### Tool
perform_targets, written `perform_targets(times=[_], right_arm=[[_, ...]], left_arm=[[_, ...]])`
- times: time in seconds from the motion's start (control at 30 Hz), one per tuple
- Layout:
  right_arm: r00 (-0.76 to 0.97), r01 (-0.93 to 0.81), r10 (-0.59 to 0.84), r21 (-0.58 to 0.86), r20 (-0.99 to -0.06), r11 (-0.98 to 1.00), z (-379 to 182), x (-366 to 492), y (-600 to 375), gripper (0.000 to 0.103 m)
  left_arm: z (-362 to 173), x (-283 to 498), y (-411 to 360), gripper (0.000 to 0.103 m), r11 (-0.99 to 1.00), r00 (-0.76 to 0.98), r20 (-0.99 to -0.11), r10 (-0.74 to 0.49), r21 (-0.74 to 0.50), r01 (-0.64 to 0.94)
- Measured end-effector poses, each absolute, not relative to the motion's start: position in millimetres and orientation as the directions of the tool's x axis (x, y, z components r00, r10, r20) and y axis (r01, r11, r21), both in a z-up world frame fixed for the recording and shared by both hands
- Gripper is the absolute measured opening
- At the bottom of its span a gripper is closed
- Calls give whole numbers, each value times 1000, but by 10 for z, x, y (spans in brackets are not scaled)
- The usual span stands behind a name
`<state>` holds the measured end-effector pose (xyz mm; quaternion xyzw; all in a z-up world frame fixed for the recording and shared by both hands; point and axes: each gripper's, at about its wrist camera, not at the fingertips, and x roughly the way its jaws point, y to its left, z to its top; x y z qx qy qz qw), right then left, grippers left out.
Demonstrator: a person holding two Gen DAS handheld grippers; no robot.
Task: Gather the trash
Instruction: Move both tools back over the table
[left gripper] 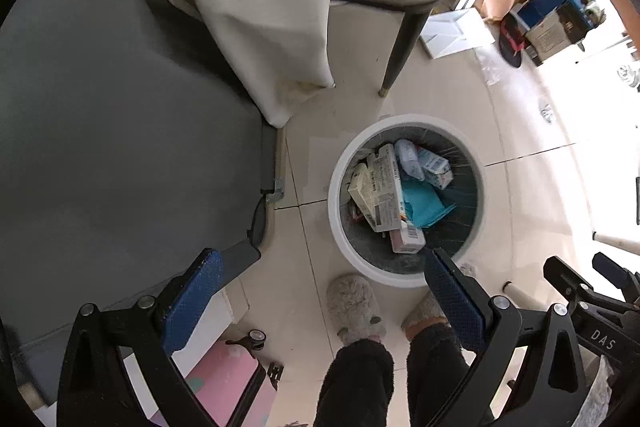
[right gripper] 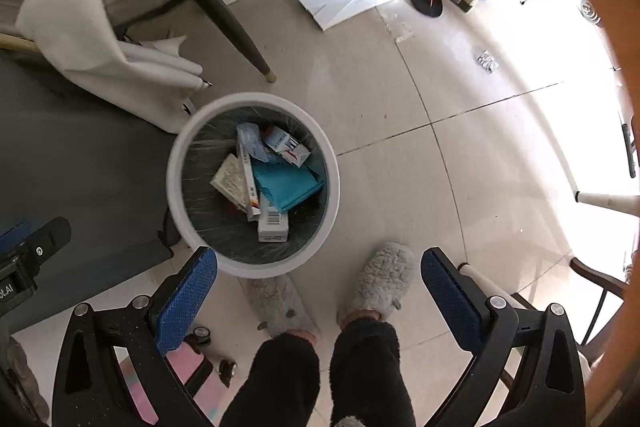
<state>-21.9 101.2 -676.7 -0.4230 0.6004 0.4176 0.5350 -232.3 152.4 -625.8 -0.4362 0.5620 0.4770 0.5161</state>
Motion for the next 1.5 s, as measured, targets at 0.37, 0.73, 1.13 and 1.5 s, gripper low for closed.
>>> perform_targets(times=[0.37, 0.73, 1.13, 1.5], right_arm=[[-70, -958, 11, 70, -997, 279, -5335, -293, 892, 103], [-126, -943, 88, 147, -988, 300, -3832, -276, 698, 103], [-120, -758, 300, 283, -946, 587, -2656, 1161, 497, 103], [83, -356, 234, 191, -969, 915, -2551, 4101, -597, 103]], left_arm=[[-4991, -2366, 1270, 103, 166, -64, -996, 64, 74, -983], [-3652, -2278, 1051, 103, 203, -55, -987, 152, 86, -975], [-2496, -992, 1395, 103, 388, 34, -934, 356, 115, -915], [-2205, 2345, 1165, 103, 775, 248, -934, 256, 45, -630]])
